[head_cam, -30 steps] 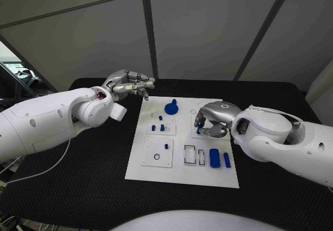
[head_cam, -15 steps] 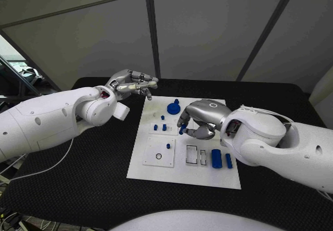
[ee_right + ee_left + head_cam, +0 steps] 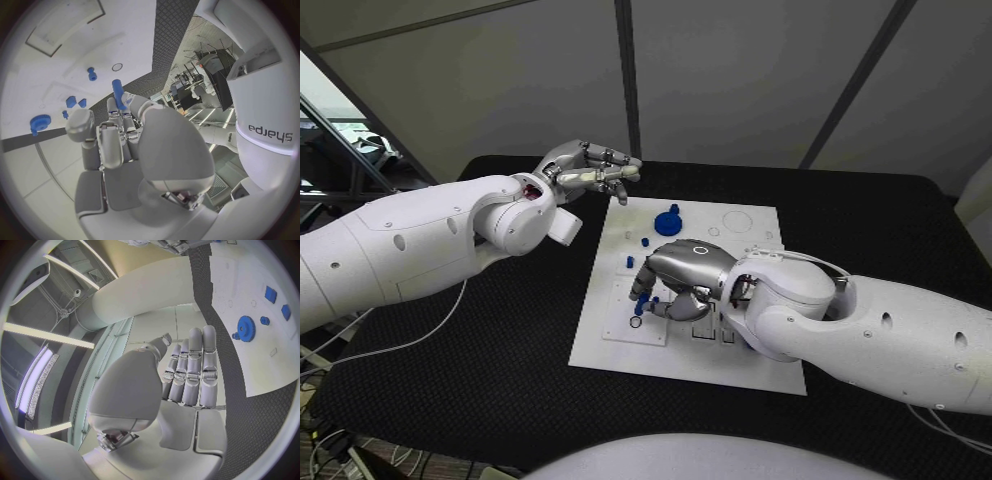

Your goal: Assemble the parts on the task board

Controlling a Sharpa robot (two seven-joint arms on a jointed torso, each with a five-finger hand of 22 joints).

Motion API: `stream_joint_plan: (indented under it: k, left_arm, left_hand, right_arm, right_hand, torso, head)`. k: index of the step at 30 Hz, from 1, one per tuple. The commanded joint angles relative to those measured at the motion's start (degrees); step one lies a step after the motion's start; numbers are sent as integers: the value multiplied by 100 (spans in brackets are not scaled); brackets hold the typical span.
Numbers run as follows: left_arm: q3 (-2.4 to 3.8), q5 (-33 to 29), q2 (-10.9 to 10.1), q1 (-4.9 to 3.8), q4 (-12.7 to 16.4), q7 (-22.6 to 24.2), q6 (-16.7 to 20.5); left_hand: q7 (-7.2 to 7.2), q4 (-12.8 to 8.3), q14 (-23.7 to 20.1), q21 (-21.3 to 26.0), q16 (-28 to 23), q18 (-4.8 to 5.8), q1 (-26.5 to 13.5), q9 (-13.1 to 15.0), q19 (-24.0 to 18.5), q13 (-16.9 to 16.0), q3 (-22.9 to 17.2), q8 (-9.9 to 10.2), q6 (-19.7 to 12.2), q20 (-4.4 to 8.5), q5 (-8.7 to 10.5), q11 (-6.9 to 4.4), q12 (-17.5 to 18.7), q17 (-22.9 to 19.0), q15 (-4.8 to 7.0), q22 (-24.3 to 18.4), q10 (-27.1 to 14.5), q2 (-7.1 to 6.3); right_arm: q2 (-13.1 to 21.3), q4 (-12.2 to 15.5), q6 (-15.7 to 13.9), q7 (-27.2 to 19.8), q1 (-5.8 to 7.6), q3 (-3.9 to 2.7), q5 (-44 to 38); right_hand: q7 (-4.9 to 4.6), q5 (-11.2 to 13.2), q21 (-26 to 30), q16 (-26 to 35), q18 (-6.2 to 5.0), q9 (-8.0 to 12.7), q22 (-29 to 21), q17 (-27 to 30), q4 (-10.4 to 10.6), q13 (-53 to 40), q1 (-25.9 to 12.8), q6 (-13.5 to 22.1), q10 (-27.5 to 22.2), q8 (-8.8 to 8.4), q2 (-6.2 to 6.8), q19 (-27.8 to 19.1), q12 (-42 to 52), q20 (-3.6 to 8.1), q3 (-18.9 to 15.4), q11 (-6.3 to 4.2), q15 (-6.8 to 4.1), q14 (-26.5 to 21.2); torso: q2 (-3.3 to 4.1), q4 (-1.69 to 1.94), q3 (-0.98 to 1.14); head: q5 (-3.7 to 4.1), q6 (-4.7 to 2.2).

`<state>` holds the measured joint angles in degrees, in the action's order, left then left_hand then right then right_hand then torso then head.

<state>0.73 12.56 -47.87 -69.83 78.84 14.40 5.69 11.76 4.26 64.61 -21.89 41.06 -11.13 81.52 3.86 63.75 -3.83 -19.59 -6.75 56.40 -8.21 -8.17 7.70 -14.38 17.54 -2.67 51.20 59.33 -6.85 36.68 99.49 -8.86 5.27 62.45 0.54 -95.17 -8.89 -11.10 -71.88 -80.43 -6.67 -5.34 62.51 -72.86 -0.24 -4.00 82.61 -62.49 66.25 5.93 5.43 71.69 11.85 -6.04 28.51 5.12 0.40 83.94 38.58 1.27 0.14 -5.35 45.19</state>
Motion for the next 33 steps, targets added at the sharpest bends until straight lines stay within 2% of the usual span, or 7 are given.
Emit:
stream_joint_plan:
  k: [1,5,11,31,33]
  left_arm:
    - [6,-28,18,-11,0,20,-45]
    - [6,-28,41,-11,-18,21,-53]
    - [6,-28,57,-11,-34,20,-60]
    - [6,-28,30,-11,-36,8,-59]
    - [6,-28,29,-10,-38,7,-60]
  left_hand:
    - [1,-15,-9,39,-17,69,45,6,-28,-2,23,-18,21,-3,9,-5,-21,-10,-15,-5,-32,32]
    - [1,-15,-9,39,-17,69,45,6,-28,-2,23,-18,21,-3,9,-5,-21,-10,-15,-5,-32,32]
    - [2,-11,-7,43,-20,70,36,5,-27,-2,32,-20,21,-4,11,-4,-25,-14,-16,-10,-33,29]
    - [2,-9,-6,45,-22,71,31,4,-27,-2,37,-21,20,-4,11,-4,-27,-16,-17,-14,-34,29]
    - [2,-9,-6,45,-22,71,31,4,-27,-2,37,-21,20,-4,11,-4,-27,-16,-17,-14,-34,29]
  right_arm:
    - [-86,-120,-102,-364,-36,18,116]
    - [-237,-352,-110,-363,-104,44,122]
    - [-325,-482,-80,-371,-149,55,124]
    - [-307,-510,290,-234,-182,60,-88]
    - [-299,-508,303,-205,-182,60,-130]
  right_hand:
    - [-15,-37,-18,-32,60,7,2,-3,-6,-3,-45,-18,64,-22,28,38,-26,-2,3,-30,-33,292]
    - [-17,-41,-16,-33,59,7,-2,-3,-3,-3,-52,-16,61,-24,27,35,-29,-3,1,-29,-31,292]
    - [-18,-43,-15,-32,59,8,-3,-1,-2,-2,-58,-14,59,-25,27,33,-31,-4,-1,-28,-30,291]
    - [-19,-59,-12,-25,58,7,-9,16,2,-2,-83,-17,56,-26,26,25,-40,-8,-13,-26,-26,288]
    - [-16,-63,-15,-23,58,6,-5,19,2,-4,-90,-25,61,-22,27,26,-40,-9,-19,-28,-26,287]
  torso:
    - [1,-7,2]
    - [-4,-5,13]
    - [4,-7,10]
    - [-3,-7,5]
    - [-2,-10,7]
  head:
    - [-27,14]
    - [-52,28]
    - [-56,22]
    - [-85,59]
    - [-116,48]
